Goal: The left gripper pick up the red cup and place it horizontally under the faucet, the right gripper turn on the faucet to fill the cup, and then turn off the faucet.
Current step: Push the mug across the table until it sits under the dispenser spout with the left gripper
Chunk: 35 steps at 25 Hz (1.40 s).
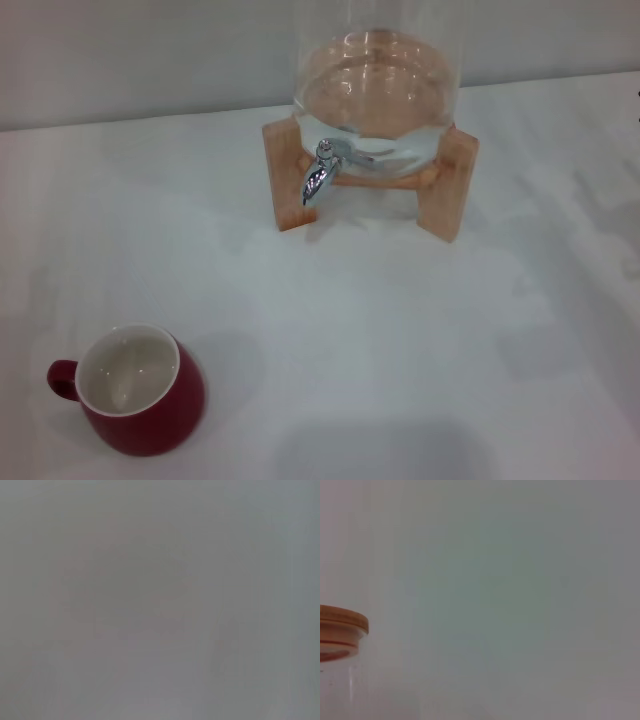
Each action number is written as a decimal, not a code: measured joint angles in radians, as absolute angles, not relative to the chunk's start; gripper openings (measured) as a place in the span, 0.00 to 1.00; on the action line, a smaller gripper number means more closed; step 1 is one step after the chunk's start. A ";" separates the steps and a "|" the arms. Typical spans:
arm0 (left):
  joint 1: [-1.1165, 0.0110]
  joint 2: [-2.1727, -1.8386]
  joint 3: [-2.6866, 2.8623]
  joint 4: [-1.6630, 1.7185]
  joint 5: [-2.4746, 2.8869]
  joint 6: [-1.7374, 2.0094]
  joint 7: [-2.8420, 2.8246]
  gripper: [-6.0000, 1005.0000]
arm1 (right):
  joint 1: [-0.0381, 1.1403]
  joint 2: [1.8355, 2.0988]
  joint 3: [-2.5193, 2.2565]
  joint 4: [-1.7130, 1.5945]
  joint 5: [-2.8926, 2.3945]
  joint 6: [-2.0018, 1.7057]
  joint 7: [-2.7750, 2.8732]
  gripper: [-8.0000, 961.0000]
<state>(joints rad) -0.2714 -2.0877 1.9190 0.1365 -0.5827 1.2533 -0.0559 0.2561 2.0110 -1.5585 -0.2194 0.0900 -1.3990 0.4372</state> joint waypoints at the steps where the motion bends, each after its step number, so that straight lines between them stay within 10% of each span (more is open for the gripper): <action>1: -0.271 -2.088 1.919 0.137 -0.583 1.253 -0.056 0.88 | 0.256 2.011 -1.559 -0.219 0.091 -1.399 0.437 0.83; 35: -0.246 -2.095 1.937 0.165 -0.503 1.296 -0.053 0.88 | 0.257 2.011 -1.572 -0.208 0.089 -1.391 0.439 0.82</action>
<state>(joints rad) -0.2459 -2.0946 1.9372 0.1648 -0.5031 1.2960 -0.0530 0.2567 2.0111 -1.5716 -0.2082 0.0889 -1.3915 0.4395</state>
